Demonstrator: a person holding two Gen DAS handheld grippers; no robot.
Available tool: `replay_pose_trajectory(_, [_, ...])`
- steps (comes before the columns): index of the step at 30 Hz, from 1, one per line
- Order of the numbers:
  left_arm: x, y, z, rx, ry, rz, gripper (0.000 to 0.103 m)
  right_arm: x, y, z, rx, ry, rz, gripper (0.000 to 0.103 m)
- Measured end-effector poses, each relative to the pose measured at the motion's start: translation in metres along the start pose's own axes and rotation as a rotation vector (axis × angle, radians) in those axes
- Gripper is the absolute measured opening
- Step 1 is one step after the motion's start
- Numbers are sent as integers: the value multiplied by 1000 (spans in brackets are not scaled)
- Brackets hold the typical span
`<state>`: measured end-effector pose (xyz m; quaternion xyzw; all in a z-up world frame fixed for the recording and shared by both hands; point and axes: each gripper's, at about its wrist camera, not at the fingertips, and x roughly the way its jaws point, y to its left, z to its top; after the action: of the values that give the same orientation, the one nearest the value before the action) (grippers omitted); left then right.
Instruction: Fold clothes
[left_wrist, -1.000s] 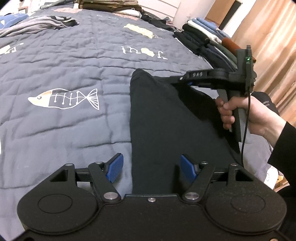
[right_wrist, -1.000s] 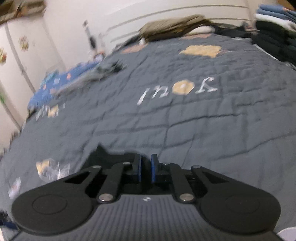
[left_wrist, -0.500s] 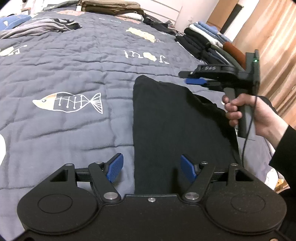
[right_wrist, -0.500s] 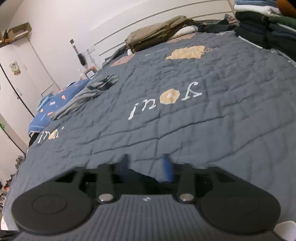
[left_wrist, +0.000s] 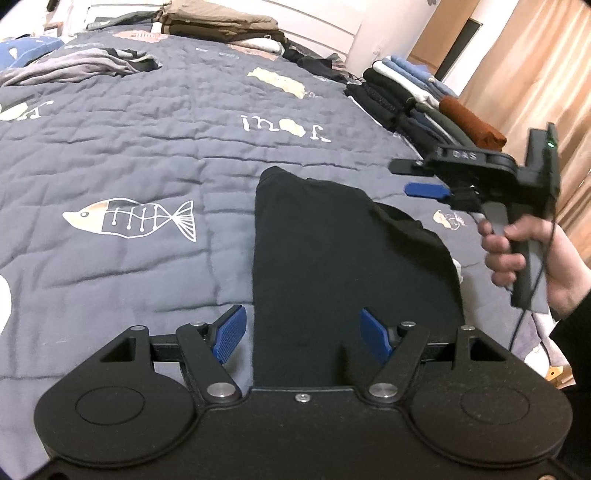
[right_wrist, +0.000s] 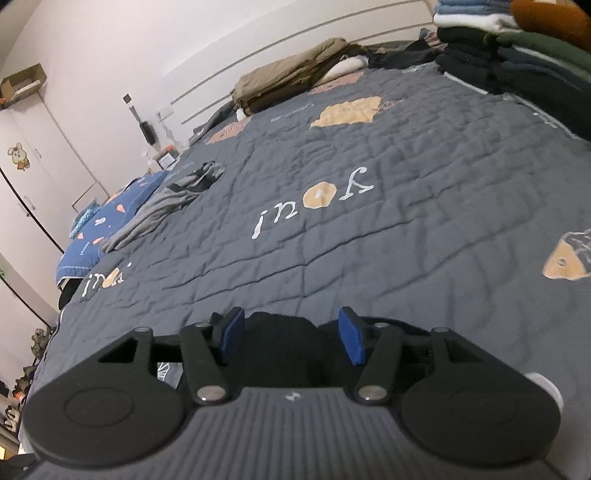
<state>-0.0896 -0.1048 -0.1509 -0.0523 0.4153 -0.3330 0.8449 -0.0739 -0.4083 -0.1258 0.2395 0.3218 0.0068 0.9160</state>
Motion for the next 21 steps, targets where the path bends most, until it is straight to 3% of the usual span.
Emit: replay_pose_trajectory(21, [-33, -35, -30, 41, -27, 29, 74, -93, 34, -107, -36, 0, -52, 56])
